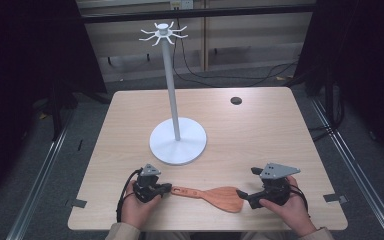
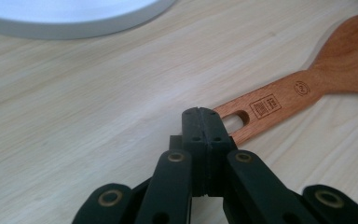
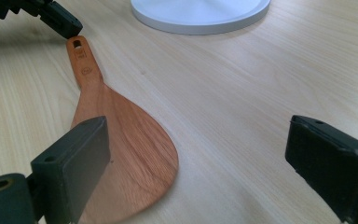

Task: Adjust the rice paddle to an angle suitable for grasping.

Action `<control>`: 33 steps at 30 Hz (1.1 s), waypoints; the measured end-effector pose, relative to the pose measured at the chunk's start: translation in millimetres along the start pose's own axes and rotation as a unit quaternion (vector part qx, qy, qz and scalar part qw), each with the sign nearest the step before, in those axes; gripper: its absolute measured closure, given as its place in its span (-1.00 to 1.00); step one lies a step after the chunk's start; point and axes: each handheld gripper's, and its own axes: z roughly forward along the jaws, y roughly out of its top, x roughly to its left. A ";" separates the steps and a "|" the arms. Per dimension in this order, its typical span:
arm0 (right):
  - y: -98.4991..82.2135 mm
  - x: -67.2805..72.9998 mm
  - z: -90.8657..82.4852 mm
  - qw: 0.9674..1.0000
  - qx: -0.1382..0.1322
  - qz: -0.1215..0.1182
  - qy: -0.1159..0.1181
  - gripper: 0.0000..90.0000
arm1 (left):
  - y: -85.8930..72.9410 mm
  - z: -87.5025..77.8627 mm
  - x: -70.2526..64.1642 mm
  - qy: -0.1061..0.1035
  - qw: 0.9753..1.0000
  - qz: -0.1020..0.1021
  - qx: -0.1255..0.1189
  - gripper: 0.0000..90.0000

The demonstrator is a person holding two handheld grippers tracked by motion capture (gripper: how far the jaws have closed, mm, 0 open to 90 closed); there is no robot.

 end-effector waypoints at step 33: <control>-21.6 -2.8 -34.0 0.999 0.010 0.024 -0.044 -0.86 | 32.4 55.6 -63.0 -0.062 0.997 0.055 -0.006 0.97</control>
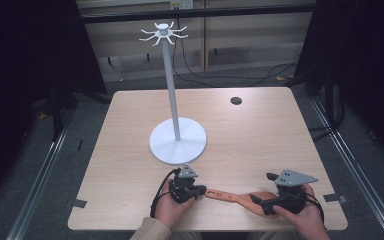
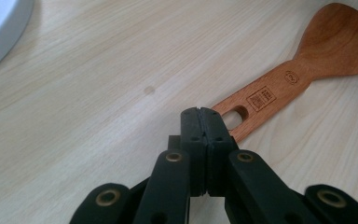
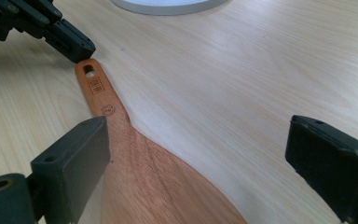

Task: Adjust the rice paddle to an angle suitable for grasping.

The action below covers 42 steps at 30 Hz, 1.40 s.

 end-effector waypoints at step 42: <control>55.1 41.5 71.7 0.975 0.169 -0.098 0.104 -0.70 | -36.4 -58.3 42.0 0.094 0.993 -0.049 -0.056 -0.60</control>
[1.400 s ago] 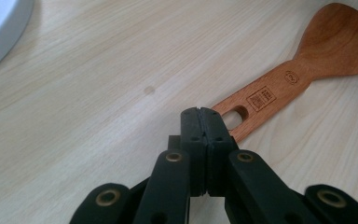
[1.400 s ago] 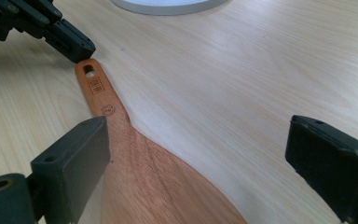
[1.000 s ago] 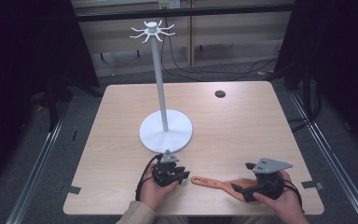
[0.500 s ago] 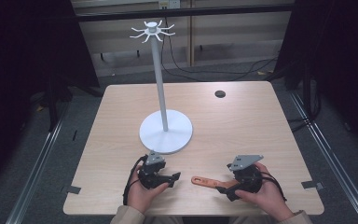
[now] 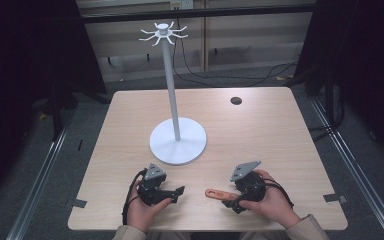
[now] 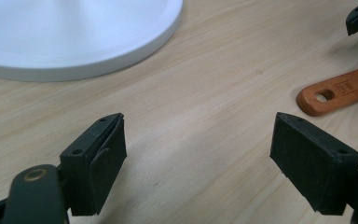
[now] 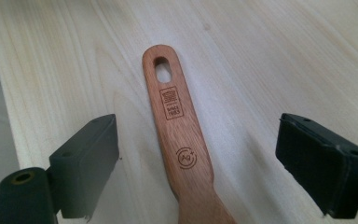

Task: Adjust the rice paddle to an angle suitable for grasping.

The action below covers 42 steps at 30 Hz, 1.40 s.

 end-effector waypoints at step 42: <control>39.7 4.6 20.6 0.992 0.108 0.058 -0.015 0.49 | -1.2 -8.6 4.1 0.006 1.000 -0.014 -0.019 -0.61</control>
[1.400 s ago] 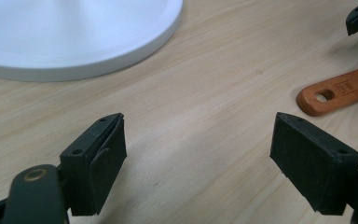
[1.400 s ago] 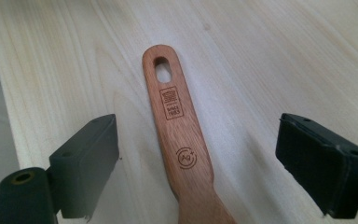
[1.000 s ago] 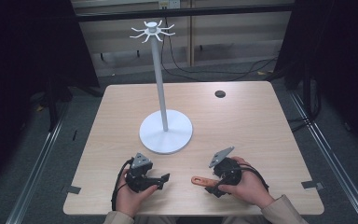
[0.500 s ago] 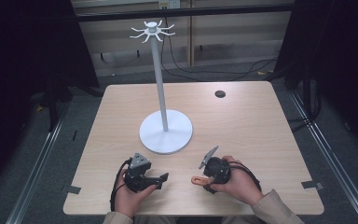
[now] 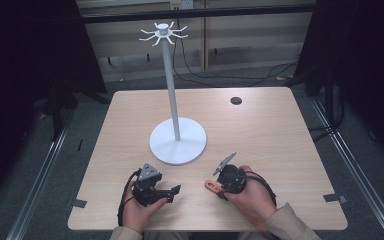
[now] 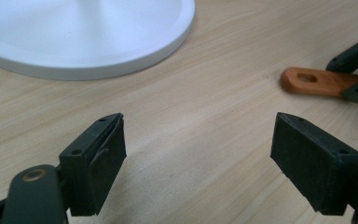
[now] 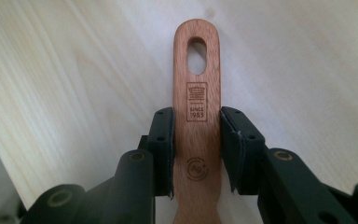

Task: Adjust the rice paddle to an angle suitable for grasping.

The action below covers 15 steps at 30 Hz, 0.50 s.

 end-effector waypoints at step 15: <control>-6.4 -20.3 -45.4 0.961 -0.267 0.073 0.016 0.49 | 6.2 2.3 -10.1 -0.030 0.999 0.016 -0.020 -0.62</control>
